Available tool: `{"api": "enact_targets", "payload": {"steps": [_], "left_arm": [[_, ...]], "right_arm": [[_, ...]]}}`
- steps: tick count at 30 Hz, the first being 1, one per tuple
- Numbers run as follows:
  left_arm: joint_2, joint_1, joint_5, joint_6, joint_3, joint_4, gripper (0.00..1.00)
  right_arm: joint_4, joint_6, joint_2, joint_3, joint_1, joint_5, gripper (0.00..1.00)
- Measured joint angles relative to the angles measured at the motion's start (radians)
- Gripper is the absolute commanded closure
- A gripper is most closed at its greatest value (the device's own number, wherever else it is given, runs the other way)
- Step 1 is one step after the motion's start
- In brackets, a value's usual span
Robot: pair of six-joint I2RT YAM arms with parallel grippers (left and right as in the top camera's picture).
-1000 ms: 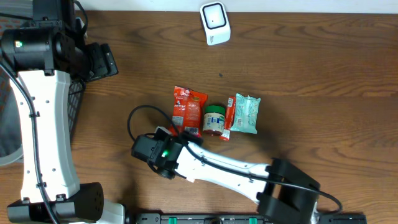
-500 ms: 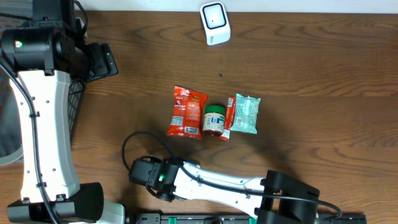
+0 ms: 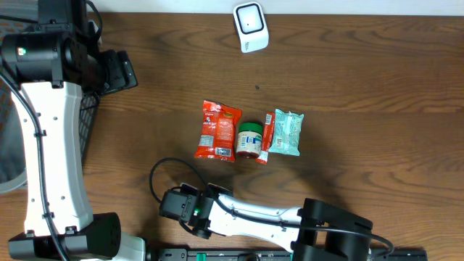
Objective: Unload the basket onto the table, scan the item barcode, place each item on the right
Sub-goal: 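Carry the Kleenex pack and set it right of the green packet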
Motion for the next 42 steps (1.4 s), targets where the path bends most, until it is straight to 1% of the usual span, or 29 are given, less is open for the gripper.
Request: {"api": "enact_targets", "payload": {"steps": [8, 10, 11, 18, 21, 24, 28, 32, 33, 37, 41, 42], "left_arm": [[0.000, 0.000, 0.000, 0.000, 0.000, 0.000, 0.13], [0.000, 0.000, 0.000, 0.000, 0.000, 0.000, 0.13], [0.000, 0.000, 0.000, 0.000, 0.000, 0.000, 0.13], [0.000, 0.000, 0.000, 0.000, 0.000, 0.000, 0.13], [0.000, 0.000, 0.000, 0.000, 0.000, 0.000, 0.13], [0.000, 0.000, 0.000, 0.000, 0.000, 0.000, 0.13], [0.000, 0.000, 0.000, 0.000, 0.000, 0.000, 0.13], [0.000, 0.000, 0.000, 0.000, 0.000, 0.000, 0.13], [0.000, 0.000, 0.000, 0.000, 0.000, 0.000, 0.13], [0.000, 0.000, 0.000, 0.000, 0.000, 0.000, 0.13], [0.000, 0.000, 0.000, 0.000, 0.000, 0.000, 0.12], [0.000, 0.000, 0.000, 0.000, 0.000, 0.000, 0.13]], "right_arm": [[0.027, -0.001, -0.008, -0.023, 0.000, 0.034, 0.82], [0.018, 0.001, -0.010, -0.021, 0.000, 0.035, 0.95], [0.006, 0.007, -0.010, -0.014, 0.000, 0.034, 0.98], [-0.081, 0.031, -0.016, 0.054, -0.038, -0.029, 0.98], [-0.115, 0.032, -0.056, 0.078, -0.084, -0.076, 0.99], [-0.141, 0.032, -0.138, 0.088, -0.158, -0.132, 0.99], [-0.191, 0.034, -0.282, 0.096, -0.316, -0.212, 0.99], [-0.241, 0.029, -0.397, 0.108, -0.569, -0.318, 0.99], [-0.249, 0.025, -0.411, 0.109, -0.620, -0.346, 0.99], [-0.288, -0.039, -0.427, 0.108, -0.917, -0.522, 0.99], [-0.252, -0.101, -0.421, 0.068, -1.185, -0.678, 0.99], [-0.236, -0.109, -0.420, 0.053, -1.234, -0.706, 0.99]]}}
